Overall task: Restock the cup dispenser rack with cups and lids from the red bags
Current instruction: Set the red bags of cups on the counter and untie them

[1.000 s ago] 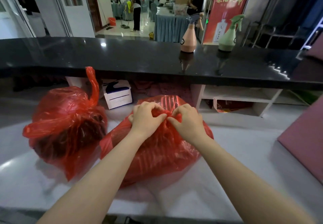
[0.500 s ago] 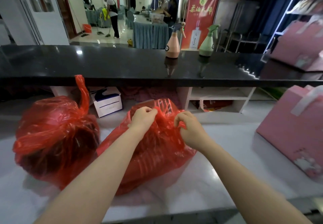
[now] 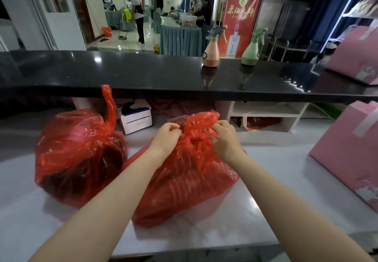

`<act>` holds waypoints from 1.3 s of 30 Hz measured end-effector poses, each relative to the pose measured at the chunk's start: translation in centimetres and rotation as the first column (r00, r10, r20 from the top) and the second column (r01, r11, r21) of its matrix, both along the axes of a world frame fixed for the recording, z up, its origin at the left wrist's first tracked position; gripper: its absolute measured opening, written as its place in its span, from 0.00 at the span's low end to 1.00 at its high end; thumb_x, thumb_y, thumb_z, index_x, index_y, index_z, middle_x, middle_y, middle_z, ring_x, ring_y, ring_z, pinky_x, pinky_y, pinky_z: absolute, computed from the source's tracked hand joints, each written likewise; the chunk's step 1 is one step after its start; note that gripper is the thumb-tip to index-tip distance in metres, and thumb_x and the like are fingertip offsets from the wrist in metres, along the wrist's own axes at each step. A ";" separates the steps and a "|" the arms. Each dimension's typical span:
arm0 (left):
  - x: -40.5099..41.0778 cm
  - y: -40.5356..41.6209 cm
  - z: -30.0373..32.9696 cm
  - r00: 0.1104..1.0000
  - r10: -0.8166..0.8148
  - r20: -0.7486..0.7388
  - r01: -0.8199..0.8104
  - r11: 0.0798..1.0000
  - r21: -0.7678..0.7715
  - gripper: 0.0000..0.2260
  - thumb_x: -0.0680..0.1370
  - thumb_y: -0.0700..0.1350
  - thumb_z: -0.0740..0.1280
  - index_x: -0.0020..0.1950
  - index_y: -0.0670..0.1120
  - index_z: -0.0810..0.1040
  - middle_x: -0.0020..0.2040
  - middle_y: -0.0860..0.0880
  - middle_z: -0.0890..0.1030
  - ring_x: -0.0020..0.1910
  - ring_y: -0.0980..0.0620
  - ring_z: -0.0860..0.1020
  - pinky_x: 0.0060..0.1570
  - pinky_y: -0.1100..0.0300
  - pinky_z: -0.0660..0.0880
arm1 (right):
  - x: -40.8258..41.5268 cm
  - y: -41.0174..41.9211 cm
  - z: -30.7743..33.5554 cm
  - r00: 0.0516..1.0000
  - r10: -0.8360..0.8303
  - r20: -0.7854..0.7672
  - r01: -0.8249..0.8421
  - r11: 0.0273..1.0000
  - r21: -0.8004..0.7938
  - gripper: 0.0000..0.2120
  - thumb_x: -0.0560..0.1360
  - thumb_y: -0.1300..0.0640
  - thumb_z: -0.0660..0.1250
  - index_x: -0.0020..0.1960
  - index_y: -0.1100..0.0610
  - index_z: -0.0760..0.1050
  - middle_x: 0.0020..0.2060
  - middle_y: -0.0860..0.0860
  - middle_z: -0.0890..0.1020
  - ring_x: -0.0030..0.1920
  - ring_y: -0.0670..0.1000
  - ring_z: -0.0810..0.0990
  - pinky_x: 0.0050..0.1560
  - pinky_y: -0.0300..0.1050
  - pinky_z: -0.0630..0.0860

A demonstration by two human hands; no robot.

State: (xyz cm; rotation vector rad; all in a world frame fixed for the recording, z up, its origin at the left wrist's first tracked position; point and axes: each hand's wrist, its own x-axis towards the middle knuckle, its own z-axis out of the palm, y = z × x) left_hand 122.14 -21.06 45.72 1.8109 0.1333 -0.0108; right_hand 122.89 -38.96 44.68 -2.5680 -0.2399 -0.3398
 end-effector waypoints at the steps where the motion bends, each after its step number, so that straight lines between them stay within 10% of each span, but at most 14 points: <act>1: -0.3 0.2 -0.3 0.998 -0.056 0.039 0.050 0.987 0.152 0.10 0.76 0.45 0.67 0.57 0.45 0.75 0.50 0.48 0.81 0.54 0.49 0.79 0.59 0.55 0.72 | 0.2 0.4 0.1 0.999 0.039 -0.025 -0.040 0.998 -0.037 0.23 0.76 0.67 0.60 0.66 0.50 0.75 0.61 0.53 0.72 0.62 0.56 0.67 0.62 0.45 0.64; 5: -1.0 0.5 -2.0 0.974 -0.131 0.184 0.021 0.863 0.504 0.19 0.70 0.47 0.75 0.58 0.46 0.76 0.53 0.52 0.79 0.53 0.53 0.77 0.55 0.60 0.71 | 0.9 1.1 0.2 0.995 0.092 -0.036 -0.096 0.985 -0.147 0.19 0.76 0.63 0.63 0.63 0.49 0.76 0.63 0.50 0.72 0.63 0.56 0.66 0.64 0.48 0.65; 10: -0.7 2.2 -2.1 0.943 -0.050 0.328 -0.139 0.839 0.527 0.11 0.70 0.34 0.68 0.44 0.49 0.74 0.45 0.48 0.80 0.48 0.45 0.78 0.49 0.53 0.72 | 1.2 -0.7 0.0 0.996 -0.086 0.030 0.091 0.940 -0.330 0.10 0.78 0.57 0.61 0.57 0.55 0.76 0.56 0.53 0.75 0.58 0.58 0.71 0.53 0.54 0.72; 22: -0.8 4.5 -0.7 0.904 -0.035 0.427 -0.197 0.851 0.487 0.19 0.68 0.28 0.60 0.52 0.46 0.75 0.46 0.52 0.77 0.50 0.46 0.77 0.45 0.61 0.66 | -0.7 -1.9 2.1 0.963 -0.229 0.139 0.254 0.947 -0.196 0.17 0.75 0.66 0.57 0.61 0.54 0.71 0.56 0.54 0.78 0.57 0.59 0.74 0.54 0.55 0.71; 25: -1.6 4.0 0.0 0.923 -0.125 0.364 -0.072 0.873 0.483 0.24 0.67 0.32 0.65 0.61 0.48 0.73 0.51 0.52 0.76 0.53 0.49 0.76 0.49 0.61 0.68 | -1.9 -0.8 2.4 0.976 -0.064 0.208 0.087 0.991 -0.106 0.29 0.70 0.66 0.63 0.69 0.51 0.68 0.65 0.53 0.72 0.67 0.56 0.66 0.66 0.55 0.64; 29: -2.6 3.5 0.0 0.956 -0.134 0.261 -0.077 0.744 0.664 0.22 0.68 0.54 0.74 0.60 0.49 0.76 0.50 0.49 0.73 0.55 0.47 0.72 0.59 0.50 0.69 | -3.2 0.2 1.7 0.952 0.167 0.257 -0.064 0.928 -0.366 0.22 0.69 0.57 0.70 0.63 0.49 0.76 0.63 0.51 0.73 0.67 0.56 0.66 0.66 0.54 0.60; 39: -6.8 4.0 0.0 0.824 0.183 0.536 -0.378 0.882 0.280 0.11 0.81 0.43 0.62 0.54 0.42 0.82 0.48 0.49 0.83 0.47 0.55 0.76 0.46 0.68 0.66 | -4.3 -0.6 1.4 0.972 0.183 0.151 -0.119 0.926 -0.359 0.21 0.80 0.54 0.59 0.72 0.46 0.68 0.72 0.45 0.69 0.75 0.52 0.58 0.75 0.57 0.50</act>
